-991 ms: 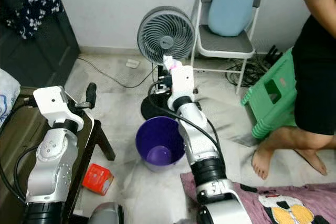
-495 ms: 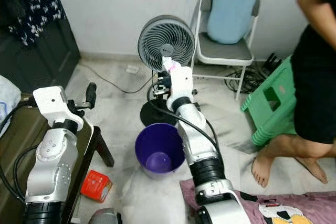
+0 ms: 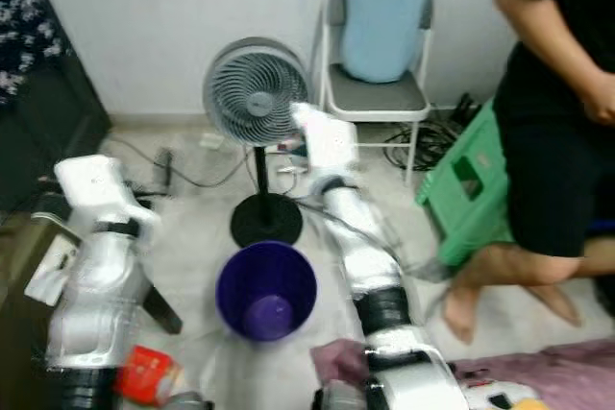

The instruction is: Clean up the room

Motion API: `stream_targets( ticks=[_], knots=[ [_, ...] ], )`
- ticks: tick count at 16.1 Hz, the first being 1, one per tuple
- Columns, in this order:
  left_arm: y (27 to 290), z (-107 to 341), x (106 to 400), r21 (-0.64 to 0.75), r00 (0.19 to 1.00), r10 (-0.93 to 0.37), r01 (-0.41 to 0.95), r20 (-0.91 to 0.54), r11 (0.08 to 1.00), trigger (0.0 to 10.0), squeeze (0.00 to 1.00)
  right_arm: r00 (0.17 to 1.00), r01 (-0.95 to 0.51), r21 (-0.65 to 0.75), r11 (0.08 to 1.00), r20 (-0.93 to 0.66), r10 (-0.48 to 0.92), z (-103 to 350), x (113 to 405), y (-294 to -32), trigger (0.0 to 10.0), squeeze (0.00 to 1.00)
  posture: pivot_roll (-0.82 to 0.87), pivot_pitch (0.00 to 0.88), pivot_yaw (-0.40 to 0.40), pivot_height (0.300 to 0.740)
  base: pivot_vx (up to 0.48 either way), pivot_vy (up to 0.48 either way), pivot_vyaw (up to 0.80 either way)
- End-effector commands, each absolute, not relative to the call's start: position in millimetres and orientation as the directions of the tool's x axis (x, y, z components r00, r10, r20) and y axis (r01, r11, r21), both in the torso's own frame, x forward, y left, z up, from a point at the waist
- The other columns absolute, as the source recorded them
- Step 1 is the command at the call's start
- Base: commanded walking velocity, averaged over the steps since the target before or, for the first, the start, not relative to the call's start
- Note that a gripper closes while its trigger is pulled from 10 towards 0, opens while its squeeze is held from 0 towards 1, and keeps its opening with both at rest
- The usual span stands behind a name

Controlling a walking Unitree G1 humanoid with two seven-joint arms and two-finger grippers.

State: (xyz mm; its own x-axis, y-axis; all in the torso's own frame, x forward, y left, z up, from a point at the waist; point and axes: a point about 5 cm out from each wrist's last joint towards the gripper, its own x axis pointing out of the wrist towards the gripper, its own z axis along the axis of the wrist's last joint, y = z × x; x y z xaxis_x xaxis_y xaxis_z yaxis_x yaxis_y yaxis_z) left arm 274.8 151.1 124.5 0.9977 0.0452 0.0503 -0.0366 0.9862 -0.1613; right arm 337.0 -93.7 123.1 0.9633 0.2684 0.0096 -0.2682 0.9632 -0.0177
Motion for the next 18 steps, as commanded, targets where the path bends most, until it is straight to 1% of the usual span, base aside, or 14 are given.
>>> stream_targets(
  ticks=[1, 4, 6, 7, 9, 11, 13, 14, 15, 16, 18],
  knots=[
    [162, 125, 275, -0.127, 0.995, 0.081, -0.074, 0.049, 0.989, 10.0, 0.0, 0.955, -0.296, -0.011, 0.955, 0.022, 0.296, 128, 338, -80, 10.0, 0.0, -0.02, 0.0, -0.03, 0.74, 0.0, 0.0, 0.0],
    [173, 121, 271, -0.074, 0.995, 0.096, -0.093, 0.042, 0.993, 10.0, 0.0, 0.953, -0.303, -0.005, 0.953, -0.003, 0.303, 123, 339, -73, 10.0, 0.0, -0.01, 0.0, -0.032, 0.74, 0.0, 0.0, 0.0],
    [183, 118, 264, -0.057, 0.997, 0.08, -0.078, 0.024, 0.995, 10.0, 0.0, 0.951, -0.31, -0.013, 0.951, -0.013, 0.31, 120, 339, -68, 10.0, 0.0, 0.0, 0.0, -0.027, 0.74, 0.0, 0.0, 0.0],
    [183, 116, 263, -0.048, 0.998, 0.068, -0.067, 0.017, 0.997, 10.0, 0.0, 0.953, -0.302, -0.025, 0.953, -0.024, 0.301, 118, 339, -68, 10.0, 0.0, 0.02, 0.0, -0.031, 0.74, 0.0, 0.0, 0.0],
    [187, 117, 260, 0.005, 0.999, 0.03, -0.03, 0.014, 1.0, 10.0, 0.0, 0.971, -0.229, -0.041, 0.972, -0.081, 0.226, 110, 343, -72, 10.0, 0.0, 0.03, 0.0, -0.034, 0.74, 0.0, 0.0, 0.23],
    [193, 117, 258, 0.029, 1.0, 0.023, -0.023, 0.006, 0.999, 10.0, 0.0, 0.98, -0.118, 0.006, 0.993, -0.163, 0.117, 98, 346, -82, 10.0, 0.0, 0.05, 0.0, -0.014, 0.74, 0.0, 0.0, 0.0],
    [193, 119, 255, 0.048, 1.0, -0.003, 0.003, 0.0, 0.999, 10.0, 0.0, 0.967, -0.024, 0.035, 0.999, -0.253, 0.032, 84, 345, -90, 10.0, 0.0, 0.06, 0.0, -0.009, 0.74, 0.0, 0.0, 0.0],
    [193, 117, 247, 0.062, 1.0, -0.029, 0.03, -0.01, 0.998, 10.0, 0.0, 0.952, 0.017, 0.034, 0.999, -0.305, -0.006, 74, 343, -90, 10.0, 0.0, 0.07, 0.0, -0.009, 0.74, 0.0, 0.0, 0.0],
    [191, 115, 241, 0.062, 0.999, -0.044, 0.045, -0.023, 0.997, 10.0, 0.0, 0.948, 0.024, 0.038, 0.999, -0.318, -0.011, 72, 342, -89, 10.0, 0.0, 0.08, 0.0, -0.011, 0.74, 0.0, 0.0, 0.0],
    [187, 112, 234, 0.055, 0.996, -0.078, 0.079, -0.032, 0.995, 10.0, 0.0, 0.945, 0.03, 0.013, 0.999, -0.325, -0.025, 70, 342, -89, 10.0, 0.0, 0.08, 0.0, -0.013, 0.74, 0.0, 0.0, 0.0],
    [180, 112, 222, 0.082, 0.994, -0.099, 0.102, -0.04, 0.991, 10.0, 0.0, 0.934, 0.049, 0.02, 0.999, -0.354, -0.038, 65, 341, -89, 10.0, 0.0, 0.1, 0.0, -0.01, 0.74, 0.0, 0.0, 0.0]
  ],
)
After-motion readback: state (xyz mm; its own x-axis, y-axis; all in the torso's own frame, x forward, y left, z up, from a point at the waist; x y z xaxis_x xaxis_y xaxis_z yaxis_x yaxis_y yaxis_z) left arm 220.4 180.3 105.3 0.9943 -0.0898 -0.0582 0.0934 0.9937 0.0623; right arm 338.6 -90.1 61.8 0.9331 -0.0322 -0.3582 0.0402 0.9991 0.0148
